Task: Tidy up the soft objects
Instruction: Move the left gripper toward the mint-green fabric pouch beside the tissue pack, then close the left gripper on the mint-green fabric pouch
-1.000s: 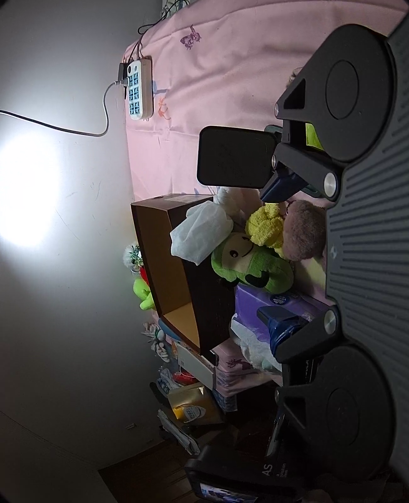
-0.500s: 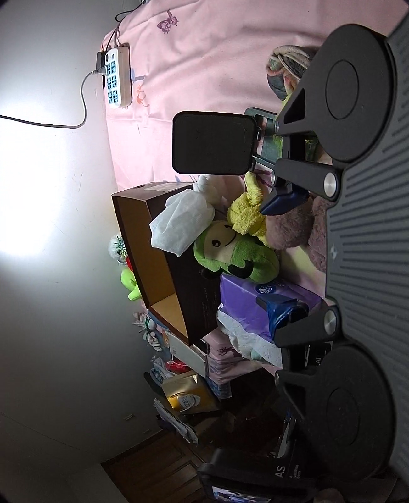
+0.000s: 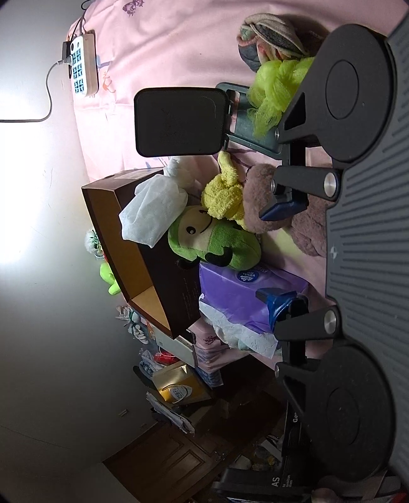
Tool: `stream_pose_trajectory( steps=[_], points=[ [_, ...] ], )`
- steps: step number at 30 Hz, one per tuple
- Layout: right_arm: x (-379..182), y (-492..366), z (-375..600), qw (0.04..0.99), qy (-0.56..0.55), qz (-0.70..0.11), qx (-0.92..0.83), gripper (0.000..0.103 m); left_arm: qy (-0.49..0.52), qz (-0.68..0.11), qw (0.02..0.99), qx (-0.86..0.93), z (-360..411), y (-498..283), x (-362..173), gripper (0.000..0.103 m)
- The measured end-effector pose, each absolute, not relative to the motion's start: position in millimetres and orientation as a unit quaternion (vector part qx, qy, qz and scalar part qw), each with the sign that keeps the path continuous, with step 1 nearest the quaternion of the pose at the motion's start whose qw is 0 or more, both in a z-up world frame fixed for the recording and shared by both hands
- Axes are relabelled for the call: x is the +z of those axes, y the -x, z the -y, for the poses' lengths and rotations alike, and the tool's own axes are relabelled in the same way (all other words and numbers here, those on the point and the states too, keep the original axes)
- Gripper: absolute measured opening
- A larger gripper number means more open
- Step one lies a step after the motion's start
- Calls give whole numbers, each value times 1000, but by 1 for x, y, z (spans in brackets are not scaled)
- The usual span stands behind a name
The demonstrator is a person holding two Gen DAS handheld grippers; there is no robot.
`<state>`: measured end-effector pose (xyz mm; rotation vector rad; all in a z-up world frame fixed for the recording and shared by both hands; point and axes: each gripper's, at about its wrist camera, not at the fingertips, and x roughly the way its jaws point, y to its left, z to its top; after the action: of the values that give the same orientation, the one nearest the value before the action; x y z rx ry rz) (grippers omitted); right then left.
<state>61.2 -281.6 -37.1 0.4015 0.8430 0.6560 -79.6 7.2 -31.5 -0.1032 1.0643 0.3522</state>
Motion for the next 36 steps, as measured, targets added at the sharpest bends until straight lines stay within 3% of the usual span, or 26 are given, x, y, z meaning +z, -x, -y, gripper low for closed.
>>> stream_pose_trajectory(
  steps=[5, 21, 29, 36],
  points=[
    [-35, -70, 279, 844, -189, -407, 294, 30, 85, -488, 858, 139, -28, 71, -24, 95],
    [-61, -72, 300, 808, -199, -508, 224, 31, 31, -468, 879, -84, 7, 60, -24, 95],
    [-83, -86, 299, 773, -258, -540, 210, 34, 122, -464, 877, 7, -72, 51, -31, 95],
    [-81, -95, 287, 778, -243, -538, 214, 35, 200, -447, 872, 3, -100, 22, -44, 95]
  ],
)
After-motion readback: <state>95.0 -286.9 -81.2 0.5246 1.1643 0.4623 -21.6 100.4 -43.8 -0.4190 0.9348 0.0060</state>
